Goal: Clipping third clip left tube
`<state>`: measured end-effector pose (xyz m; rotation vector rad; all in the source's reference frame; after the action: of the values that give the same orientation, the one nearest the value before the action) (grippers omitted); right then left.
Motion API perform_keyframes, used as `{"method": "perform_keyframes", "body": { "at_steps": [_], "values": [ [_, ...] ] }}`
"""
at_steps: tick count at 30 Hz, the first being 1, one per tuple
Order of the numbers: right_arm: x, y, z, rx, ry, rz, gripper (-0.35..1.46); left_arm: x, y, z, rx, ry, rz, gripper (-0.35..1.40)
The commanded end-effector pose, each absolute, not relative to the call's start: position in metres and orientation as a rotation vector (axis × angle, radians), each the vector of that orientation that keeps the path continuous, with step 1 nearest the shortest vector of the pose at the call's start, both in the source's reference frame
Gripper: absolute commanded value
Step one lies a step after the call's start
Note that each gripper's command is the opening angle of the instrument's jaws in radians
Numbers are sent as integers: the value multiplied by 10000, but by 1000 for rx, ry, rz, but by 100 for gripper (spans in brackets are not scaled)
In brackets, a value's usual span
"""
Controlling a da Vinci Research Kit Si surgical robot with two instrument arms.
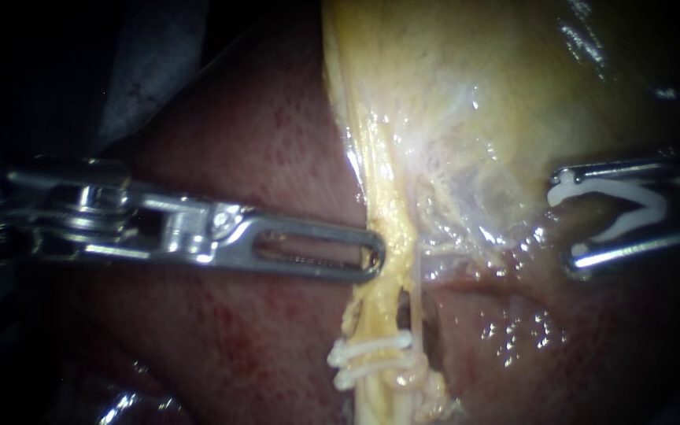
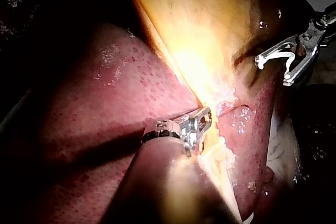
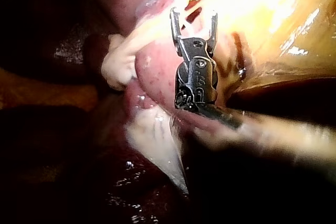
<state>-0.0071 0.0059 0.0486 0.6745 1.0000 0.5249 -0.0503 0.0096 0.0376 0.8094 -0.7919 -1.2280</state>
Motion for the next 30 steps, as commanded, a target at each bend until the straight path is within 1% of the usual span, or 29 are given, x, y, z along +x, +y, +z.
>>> {"method": "perform_keyframes", "body": {
  "at_steps": [1,10,16,26,30],
  "values": [
    [-71,59,487,674,1000,525,60,-504,96,376,810,-792,-1228,-35],
    [-68,55,489,671,1000,526,60,-500,93,373,811,-792,-1226,-35],
    [-59,46,496,666,1001,524,60,-488,91,361,822,-791,-1221,-35],
    [-26,4,530,681,1005,471,60,-455,90,328,828,-794,-1223,-35],
    [-9,-15,540,702,1000,472,60,-442,93,311,826,-799,-1232,-35]
  ]
}}
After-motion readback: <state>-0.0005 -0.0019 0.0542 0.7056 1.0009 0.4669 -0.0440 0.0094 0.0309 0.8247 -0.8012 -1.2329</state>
